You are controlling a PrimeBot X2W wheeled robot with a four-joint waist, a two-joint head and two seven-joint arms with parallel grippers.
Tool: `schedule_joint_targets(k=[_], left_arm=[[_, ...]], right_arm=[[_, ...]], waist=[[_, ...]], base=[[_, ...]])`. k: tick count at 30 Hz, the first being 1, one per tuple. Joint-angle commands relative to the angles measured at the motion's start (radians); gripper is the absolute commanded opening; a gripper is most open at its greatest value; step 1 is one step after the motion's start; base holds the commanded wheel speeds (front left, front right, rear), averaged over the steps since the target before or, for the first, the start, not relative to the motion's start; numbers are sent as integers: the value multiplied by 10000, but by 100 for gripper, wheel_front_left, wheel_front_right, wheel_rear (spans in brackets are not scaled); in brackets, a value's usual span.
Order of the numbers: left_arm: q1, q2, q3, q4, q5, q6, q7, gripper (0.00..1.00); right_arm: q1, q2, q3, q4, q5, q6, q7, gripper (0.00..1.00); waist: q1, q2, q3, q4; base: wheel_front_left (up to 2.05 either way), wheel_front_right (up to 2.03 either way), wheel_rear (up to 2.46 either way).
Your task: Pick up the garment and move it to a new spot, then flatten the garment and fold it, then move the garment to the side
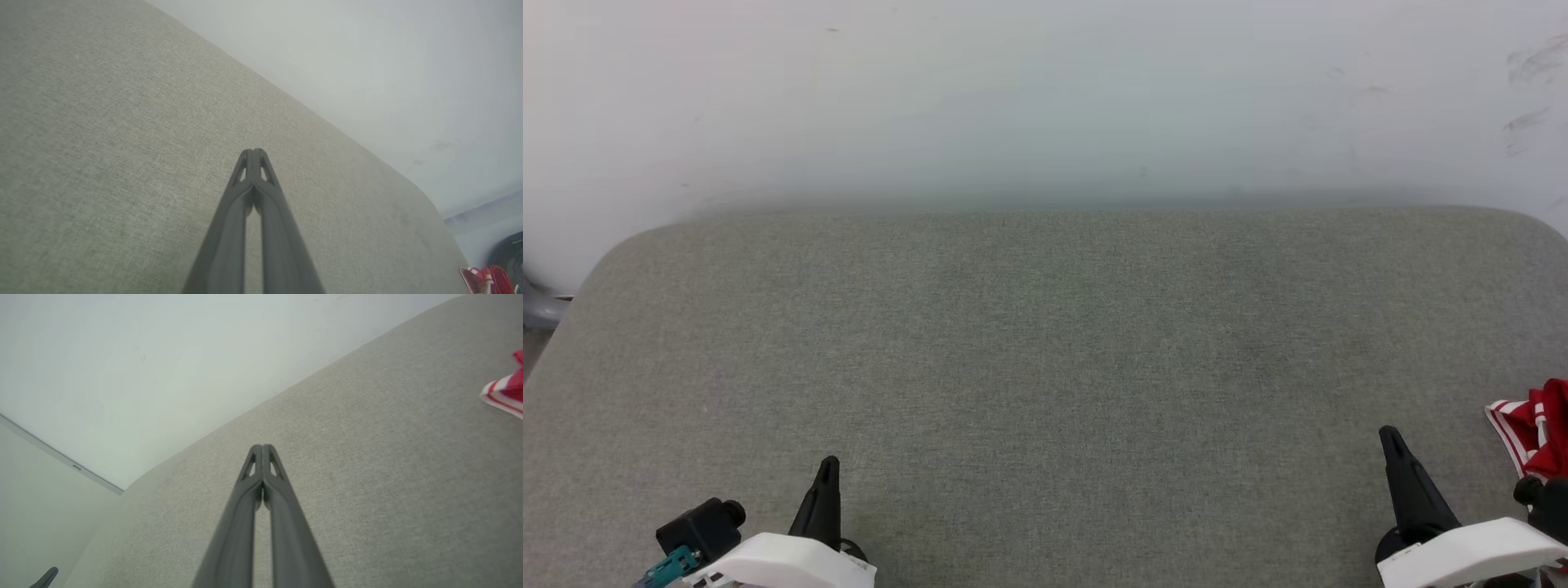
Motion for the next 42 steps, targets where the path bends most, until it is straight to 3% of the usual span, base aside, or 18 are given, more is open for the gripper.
schedule_joint_targets(k=[1,42], left_arm=[[-321,-19,117,-142,-335,-85,75,0],[-877,-357,991,-105,-5203,-626,1400,0]], right_arm=[[-344,9,-36,-55,373,1,48,0],[-1230,57,-156,922,5563,-1,561,0]], waist=[[-1,0,3,-1],[-1,0,112,-27]], base=[[0,0,0],[0,0,0]])
